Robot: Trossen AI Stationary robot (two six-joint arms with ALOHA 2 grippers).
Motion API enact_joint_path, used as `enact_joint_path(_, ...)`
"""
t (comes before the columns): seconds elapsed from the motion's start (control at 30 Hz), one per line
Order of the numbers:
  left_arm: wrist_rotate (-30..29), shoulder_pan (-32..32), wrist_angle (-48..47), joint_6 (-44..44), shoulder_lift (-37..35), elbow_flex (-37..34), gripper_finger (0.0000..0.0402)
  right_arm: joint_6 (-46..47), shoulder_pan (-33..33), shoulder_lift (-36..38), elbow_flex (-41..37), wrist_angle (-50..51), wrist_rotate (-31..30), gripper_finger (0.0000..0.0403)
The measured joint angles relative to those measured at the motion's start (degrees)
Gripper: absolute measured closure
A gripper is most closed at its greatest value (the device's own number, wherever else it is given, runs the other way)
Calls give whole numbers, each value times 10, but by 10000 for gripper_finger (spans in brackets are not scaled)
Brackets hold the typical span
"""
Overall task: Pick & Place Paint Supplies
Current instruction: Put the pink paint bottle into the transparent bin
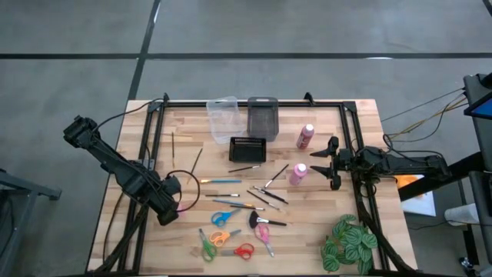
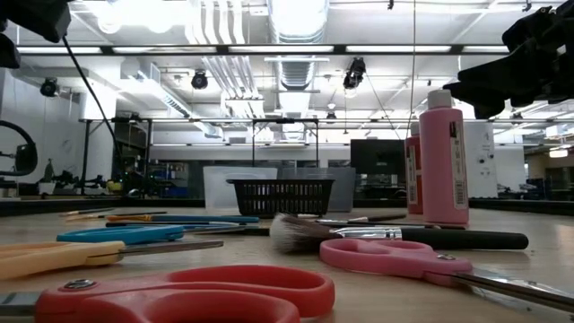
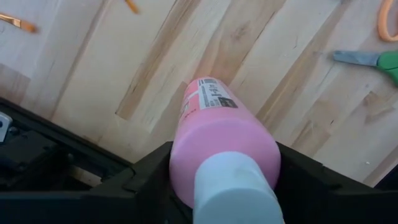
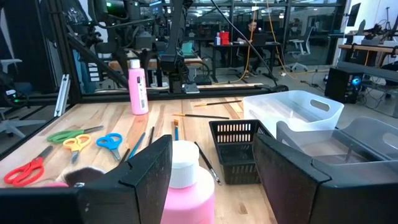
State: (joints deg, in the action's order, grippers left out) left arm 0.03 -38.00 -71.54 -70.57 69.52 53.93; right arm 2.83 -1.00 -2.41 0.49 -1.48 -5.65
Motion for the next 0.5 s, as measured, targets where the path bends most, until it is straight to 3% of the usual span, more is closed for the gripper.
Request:
enact_joint_path(0.17,0,0,0,0,0,0,194,0,0,0,0,0,0,181)
enact_joint_path(0.5,0,0,-8,0,0,4,187,1,0,0,0,0,0,181)
